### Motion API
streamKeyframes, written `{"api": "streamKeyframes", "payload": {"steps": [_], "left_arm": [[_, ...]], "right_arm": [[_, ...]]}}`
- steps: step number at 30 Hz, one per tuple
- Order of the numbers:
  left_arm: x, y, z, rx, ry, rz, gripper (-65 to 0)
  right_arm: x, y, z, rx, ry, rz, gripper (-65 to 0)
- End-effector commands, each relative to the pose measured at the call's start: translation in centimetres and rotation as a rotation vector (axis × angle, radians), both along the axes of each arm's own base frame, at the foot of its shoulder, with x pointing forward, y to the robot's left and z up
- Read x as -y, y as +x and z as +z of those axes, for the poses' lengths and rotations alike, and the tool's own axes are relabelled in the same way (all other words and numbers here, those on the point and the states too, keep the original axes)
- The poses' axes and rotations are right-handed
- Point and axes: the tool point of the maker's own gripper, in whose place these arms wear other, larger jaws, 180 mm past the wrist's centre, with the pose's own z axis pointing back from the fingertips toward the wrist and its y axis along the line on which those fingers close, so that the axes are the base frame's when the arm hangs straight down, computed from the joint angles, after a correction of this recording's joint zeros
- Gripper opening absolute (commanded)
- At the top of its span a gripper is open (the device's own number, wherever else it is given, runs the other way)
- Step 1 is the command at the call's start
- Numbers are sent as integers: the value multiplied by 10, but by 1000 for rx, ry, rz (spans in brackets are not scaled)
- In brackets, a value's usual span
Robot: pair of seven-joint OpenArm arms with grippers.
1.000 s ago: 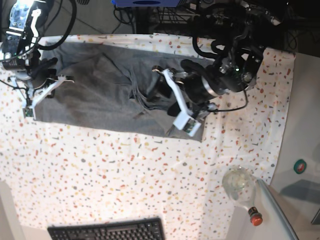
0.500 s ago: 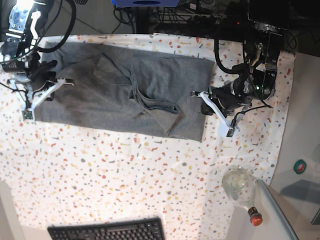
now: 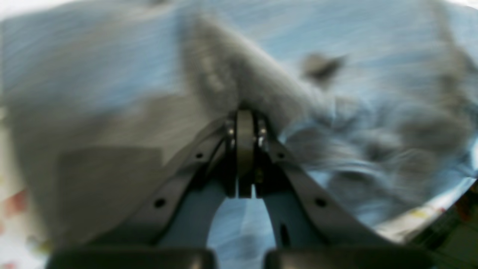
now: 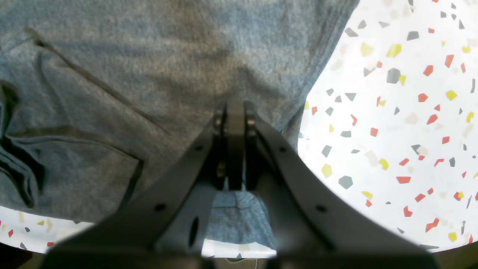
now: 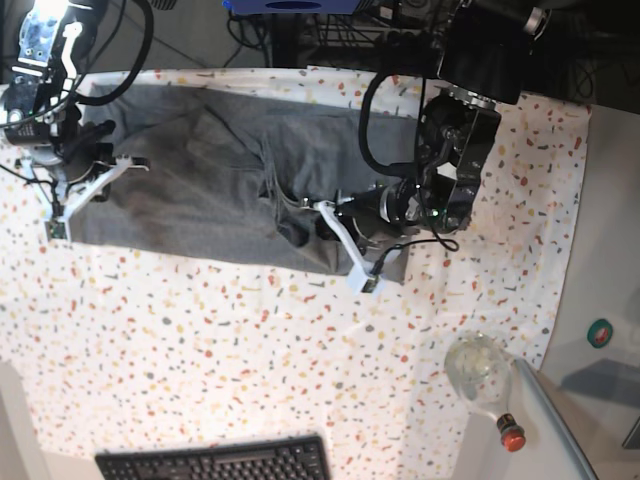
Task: Layout the t-shirt on the table in an organized manner, then fold the t-shirt properly
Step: 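Release the fold and move the left gripper clear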
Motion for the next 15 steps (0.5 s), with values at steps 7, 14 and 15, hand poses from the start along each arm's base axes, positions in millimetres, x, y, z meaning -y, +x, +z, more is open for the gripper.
{"api": "streamKeyframes", "payload": {"steps": [7, 14, 15], "left_arm": [[57, 15, 27, 72, -64, -103, -650], [131, 21, 63, 115, -172, -186, -650], [133, 23, 73, 142, -186, -185, -650]], "right_arm": [[4, 11, 11, 48, -11, -1, -650], [1, 19, 15, 65, -8, 4, -650], [1, 17, 15, 63, -8, 6, -650]]}}
